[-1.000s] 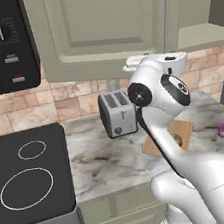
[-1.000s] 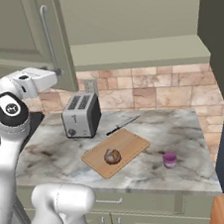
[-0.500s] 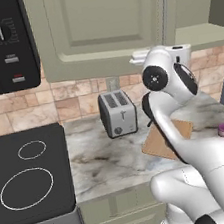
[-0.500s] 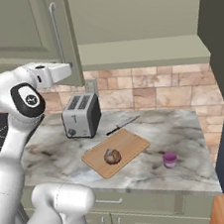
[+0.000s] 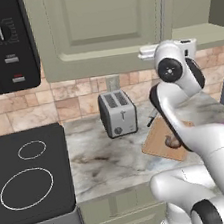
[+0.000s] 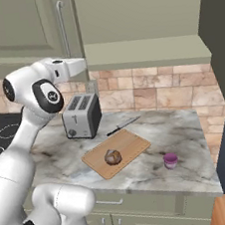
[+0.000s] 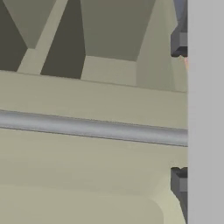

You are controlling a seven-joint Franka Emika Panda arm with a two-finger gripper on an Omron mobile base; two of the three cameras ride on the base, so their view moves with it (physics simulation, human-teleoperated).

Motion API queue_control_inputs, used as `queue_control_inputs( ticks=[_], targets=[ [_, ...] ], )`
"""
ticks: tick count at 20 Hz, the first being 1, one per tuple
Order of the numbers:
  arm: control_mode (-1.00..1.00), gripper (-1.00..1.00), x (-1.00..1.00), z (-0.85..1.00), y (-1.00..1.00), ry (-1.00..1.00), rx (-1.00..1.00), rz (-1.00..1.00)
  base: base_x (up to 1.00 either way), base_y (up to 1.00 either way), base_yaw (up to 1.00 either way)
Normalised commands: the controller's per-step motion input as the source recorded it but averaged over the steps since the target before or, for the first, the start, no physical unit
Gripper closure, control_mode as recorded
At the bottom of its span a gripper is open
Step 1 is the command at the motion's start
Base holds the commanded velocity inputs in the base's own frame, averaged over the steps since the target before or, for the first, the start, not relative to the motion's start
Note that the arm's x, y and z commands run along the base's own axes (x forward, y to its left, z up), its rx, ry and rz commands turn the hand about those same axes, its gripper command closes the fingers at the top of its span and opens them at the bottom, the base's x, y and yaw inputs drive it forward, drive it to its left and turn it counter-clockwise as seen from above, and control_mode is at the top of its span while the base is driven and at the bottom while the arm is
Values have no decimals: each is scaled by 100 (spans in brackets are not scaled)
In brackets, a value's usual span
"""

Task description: Pick the bread, place it on the cutting board, pick the jam, place it on the counter, and close the cabinet.

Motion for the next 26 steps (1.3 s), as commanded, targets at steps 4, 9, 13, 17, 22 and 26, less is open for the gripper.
queue_control_inputs(
  ticks=[4, 9, 13, 17, 22, 26],
  targets=[
    [-100, -100, 26, 0, -33, 0, 0, 6, 0, 0, 0],
    [-100, -100, 30, -1, -29, 0, 0, 7, 0, 0, 0],
    [-100, -100, 42, -12, -15, 0, 0, 7, 0, 0, 0],
    [-100, -100, 43, -15, -9, 0, 0, 8, 0, 0, 0],
    [-100, -100, 29, -12, -7, 0, 0, 13, 0, 0, 0],
    [-100, -100, 6, -5, -5, 0, 0, 20, 0, 0, 0]
  ],
)
